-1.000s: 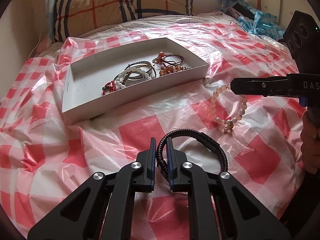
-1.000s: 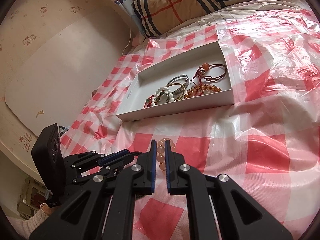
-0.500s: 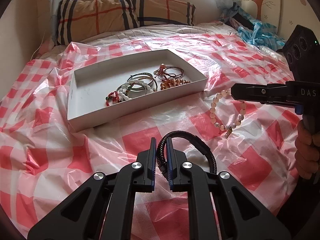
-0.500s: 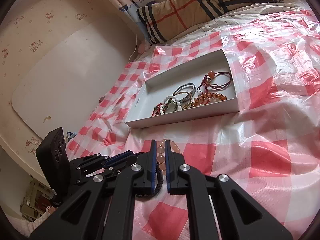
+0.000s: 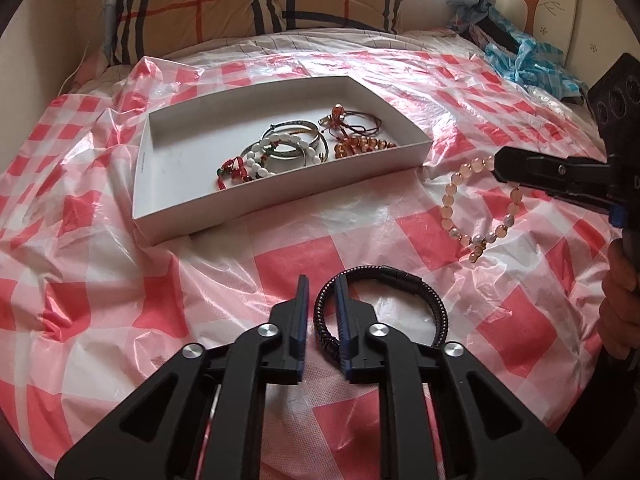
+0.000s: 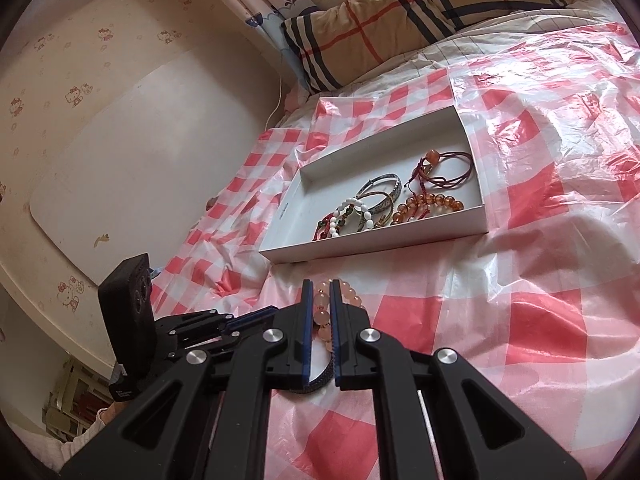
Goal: Organize jewelry
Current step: 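Lift the black leather bracelet with the left gripper while the right gripper lifts the pink pearl bracelet, then lower both bracelets into the white box and open both grippers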
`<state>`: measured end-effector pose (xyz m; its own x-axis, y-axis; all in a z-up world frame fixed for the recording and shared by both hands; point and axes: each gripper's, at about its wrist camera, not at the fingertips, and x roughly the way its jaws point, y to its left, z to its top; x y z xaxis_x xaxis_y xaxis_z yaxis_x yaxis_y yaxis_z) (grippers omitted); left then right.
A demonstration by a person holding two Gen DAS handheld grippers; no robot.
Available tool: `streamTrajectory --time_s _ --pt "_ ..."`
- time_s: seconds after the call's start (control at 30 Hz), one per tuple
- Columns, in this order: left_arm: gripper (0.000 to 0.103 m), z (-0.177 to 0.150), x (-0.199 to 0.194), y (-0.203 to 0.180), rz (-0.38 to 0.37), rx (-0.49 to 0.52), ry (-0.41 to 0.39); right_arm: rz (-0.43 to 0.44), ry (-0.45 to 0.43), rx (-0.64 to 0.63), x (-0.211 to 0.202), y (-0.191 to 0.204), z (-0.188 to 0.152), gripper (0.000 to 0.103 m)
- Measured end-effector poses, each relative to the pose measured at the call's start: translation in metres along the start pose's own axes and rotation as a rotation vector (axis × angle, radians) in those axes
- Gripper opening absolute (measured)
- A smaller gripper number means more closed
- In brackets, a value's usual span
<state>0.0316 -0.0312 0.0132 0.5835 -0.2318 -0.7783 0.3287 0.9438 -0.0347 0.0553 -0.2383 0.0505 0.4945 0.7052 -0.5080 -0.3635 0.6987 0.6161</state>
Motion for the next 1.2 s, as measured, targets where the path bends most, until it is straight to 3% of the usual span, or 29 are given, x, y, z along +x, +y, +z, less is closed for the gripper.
streamTrajectory --time_s 0.17,0.23,0.27,0.57,0.83,1.2 --pt "0.021 -0.008 0.018 -0.013 0.059 0.071 0.065 0.006 -0.004 0.003 0.000 -0.001 0.000 0.009" --pt "0.010 -0.008 0.017 -0.015 0.045 0.077 0.066 0.009 -0.007 0.002 -0.001 0.000 0.000 0.009" --pt "0.010 -0.007 0.015 -0.014 0.037 0.073 0.063 0.010 -0.009 0.002 -0.002 0.000 0.000 0.009" --pt "0.007 0.009 -0.021 0.013 -0.080 -0.109 -0.057 0.039 -0.064 0.000 -0.012 0.003 0.008 0.009" --pt "0.007 0.033 -0.031 0.033 -0.073 -0.215 -0.125 0.091 -0.120 -0.009 -0.012 0.010 0.030 0.009" --pt "0.007 0.071 -0.009 0.052 -0.037 -0.256 -0.159 0.128 -0.149 -0.026 0.014 0.016 0.072 0.009"
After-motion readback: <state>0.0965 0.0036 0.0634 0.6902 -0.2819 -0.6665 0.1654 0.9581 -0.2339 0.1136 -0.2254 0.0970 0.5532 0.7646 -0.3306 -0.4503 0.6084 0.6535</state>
